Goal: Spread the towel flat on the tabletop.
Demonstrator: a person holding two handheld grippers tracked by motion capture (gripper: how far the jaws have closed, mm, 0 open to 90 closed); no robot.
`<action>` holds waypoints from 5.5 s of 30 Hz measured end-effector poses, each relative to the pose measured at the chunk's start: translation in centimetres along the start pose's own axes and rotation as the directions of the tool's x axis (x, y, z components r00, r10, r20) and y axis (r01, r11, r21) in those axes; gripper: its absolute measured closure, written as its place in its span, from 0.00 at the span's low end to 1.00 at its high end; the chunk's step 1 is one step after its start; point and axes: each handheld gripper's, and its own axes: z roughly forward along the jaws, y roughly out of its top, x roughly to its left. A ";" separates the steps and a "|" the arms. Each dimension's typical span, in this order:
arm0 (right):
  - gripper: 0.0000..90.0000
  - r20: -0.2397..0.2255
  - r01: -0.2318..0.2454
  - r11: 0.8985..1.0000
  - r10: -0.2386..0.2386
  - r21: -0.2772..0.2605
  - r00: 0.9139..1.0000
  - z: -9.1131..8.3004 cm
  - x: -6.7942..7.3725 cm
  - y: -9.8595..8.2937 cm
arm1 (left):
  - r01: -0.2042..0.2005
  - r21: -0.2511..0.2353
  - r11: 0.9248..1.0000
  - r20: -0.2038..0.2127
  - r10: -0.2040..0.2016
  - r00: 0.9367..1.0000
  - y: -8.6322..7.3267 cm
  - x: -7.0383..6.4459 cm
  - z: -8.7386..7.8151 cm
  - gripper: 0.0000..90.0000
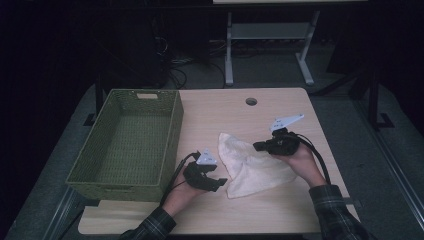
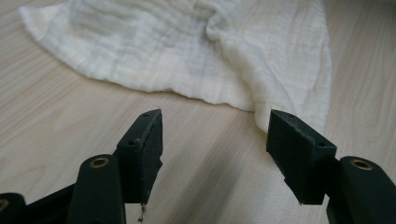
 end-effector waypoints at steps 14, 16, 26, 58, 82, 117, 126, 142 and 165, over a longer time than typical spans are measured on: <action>0.99 -0.117 0.115 0.991 -0.106 0.066 0.987 1.5 7.9 -3.8 | 0.018 -0.004 1.000 -0.018 -0.018 1.000 -0.1 0.2 -0.2 0.40; 0.99 -0.131 0.117 0.988 -0.104 0.097 0.986 2.3 8.4 -4.8 | 0.017 -0.002 1.000 -0.018 -0.017 1.000 -0.1 0.2 -0.2 0.40; 0.82 -0.094 0.113 0.993 -0.109 0.041 0.990 0.9 8.2 -3.3 | 0.021 0.003 1.000 -0.017 -0.021 1.000 -0.1 0.3 -0.1 0.40; 0.99 0.075 -0.039 0.999 0.037 0.030 0.997 1.0 0.7 -1.2 | -0.005 0.015 1.000 -0.016 0.005 1.000 0.0 0.0 0.2 0.40; 0.99 0.334 -0.140 0.988 0.154 -0.065 0.930 -2.5 -7.9 1.3 | -0.010 0.016 1.000 -0.007 0.010 1.000 0.1 -0.3 0.2 0.40; 0.74 0.298 -0.212 0.974 0.227 -0.082 0.927 -7.5 -4.5 -9.0 | -0.041 -0.019 0.999 -0.012 0.040 0.999 4.0 0.7 3.1 0.53; 0.74 0.252 -0.216 0.975 0.220 -0.044 0.942 -6.9 -2.7 -10.8 | -0.064 -0.011 0.998 -0.052 0.064 0.997 6.0 2.6 5.5 0.68; 0.95 0.225 -0.225 0.974 0.216 0.012 0.950 -5.6 -2.3 -11.4 | -0.104 0.054 0.993 -0.078 0.108 0.991 7.2 3.2 9.2 0.97; 0.98 0.164 -0.159 0.987 0.160 -0.019 0.973 -7.9 2.8 -12.5 | 0.000 0.110 0.994 -0.192 0.021 0.981 3.9 4.1 3.8 0.97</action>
